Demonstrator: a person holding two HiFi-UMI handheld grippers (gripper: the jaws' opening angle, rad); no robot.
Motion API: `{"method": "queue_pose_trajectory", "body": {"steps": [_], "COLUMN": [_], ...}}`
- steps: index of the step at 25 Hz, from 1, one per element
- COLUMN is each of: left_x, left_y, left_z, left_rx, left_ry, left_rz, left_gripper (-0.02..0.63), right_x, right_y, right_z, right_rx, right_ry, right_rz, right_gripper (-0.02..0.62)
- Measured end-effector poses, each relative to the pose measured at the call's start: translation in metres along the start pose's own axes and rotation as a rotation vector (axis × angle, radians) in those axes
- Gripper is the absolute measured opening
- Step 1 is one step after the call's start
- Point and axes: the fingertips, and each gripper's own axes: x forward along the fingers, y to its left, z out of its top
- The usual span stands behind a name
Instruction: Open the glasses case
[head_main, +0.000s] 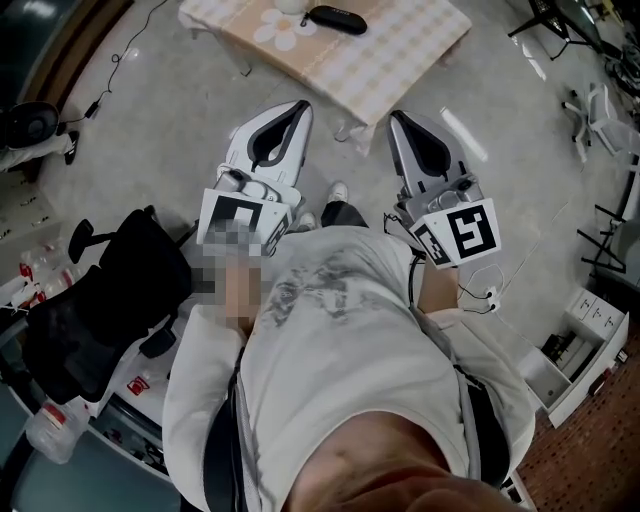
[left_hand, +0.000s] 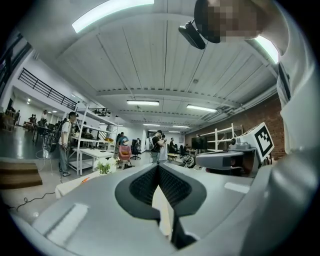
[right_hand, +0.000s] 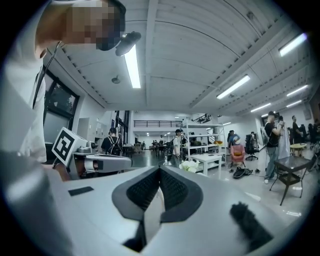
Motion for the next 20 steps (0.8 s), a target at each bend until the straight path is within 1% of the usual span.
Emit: {"method": "queue_pose_trajectory", "body": {"steps": [4, 8, 14, 20], "left_x": [0.015, 0.029, 0.05, 0.067], "left_y": [0.005, 0.003, 0.004, 0.013], "left_z": [0.0, 0.0, -0.005, -0.008], "left_rx": [0.006, 0.015, 0.012, 0.012], "left_ry": [0.0, 0.002, 0.016, 0.02], "left_rz": [0.028, 0.035, 0.05, 0.055], "left_gripper": [0.005, 0.005, 0.005, 0.005], "right_x": [0.009, 0.014, 0.021, 0.036], "right_y": [-0.015, -0.029, -0.05, -0.063], "right_z": [-0.001, -0.002, -0.006, -0.008], "right_rx": [0.004, 0.01, 0.02, 0.022], "right_ry": [-0.008, -0.014, -0.007, -0.003], "right_rz": [0.03, 0.05, 0.066, 0.074], "right_gripper": [0.015, 0.015, 0.015, 0.015]}}
